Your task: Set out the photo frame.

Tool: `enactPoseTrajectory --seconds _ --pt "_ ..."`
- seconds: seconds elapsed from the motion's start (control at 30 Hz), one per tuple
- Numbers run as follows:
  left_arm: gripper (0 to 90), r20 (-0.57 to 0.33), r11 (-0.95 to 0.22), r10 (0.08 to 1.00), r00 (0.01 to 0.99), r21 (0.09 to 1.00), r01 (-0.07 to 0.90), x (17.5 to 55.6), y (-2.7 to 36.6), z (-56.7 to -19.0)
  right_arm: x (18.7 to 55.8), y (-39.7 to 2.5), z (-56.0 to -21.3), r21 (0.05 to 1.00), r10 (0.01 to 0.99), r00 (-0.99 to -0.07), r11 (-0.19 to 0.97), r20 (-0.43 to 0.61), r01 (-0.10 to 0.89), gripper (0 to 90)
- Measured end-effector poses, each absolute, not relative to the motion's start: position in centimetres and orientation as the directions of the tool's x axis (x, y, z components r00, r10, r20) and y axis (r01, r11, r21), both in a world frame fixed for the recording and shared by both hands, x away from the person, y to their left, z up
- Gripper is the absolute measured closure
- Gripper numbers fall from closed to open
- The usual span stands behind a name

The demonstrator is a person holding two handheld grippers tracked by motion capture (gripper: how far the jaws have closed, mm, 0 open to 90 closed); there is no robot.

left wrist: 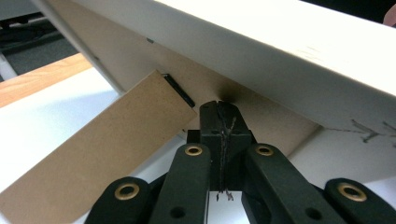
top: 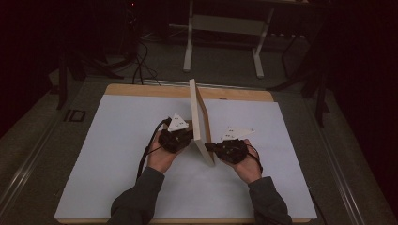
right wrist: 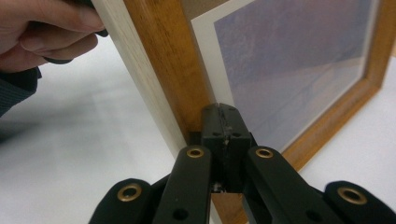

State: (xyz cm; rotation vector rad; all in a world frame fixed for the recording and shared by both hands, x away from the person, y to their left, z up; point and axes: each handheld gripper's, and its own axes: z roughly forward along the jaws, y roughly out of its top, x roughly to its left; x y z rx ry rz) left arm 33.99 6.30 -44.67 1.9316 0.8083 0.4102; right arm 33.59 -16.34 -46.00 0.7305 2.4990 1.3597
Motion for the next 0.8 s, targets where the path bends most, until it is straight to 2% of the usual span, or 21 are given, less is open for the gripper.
enactPoseTrajectory --seconds 0.3,0.8 --pt "90.0 -0.045 -0.326 0.687 0.725 0.873 0.364 34.8 6.5 -44.7 33.7 -15.4 -46.0 0.831 0.511 -0.858 0.452 0.055 0.323 90.0" --pt "90.0 -0.127 -0.274 0.654 0.746 0.879 0.390 35.7 7.9 -45.4 33.9 -13.8 -46.0 0.806 0.519 -0.855 0.504 0.005 0.310 90.0"
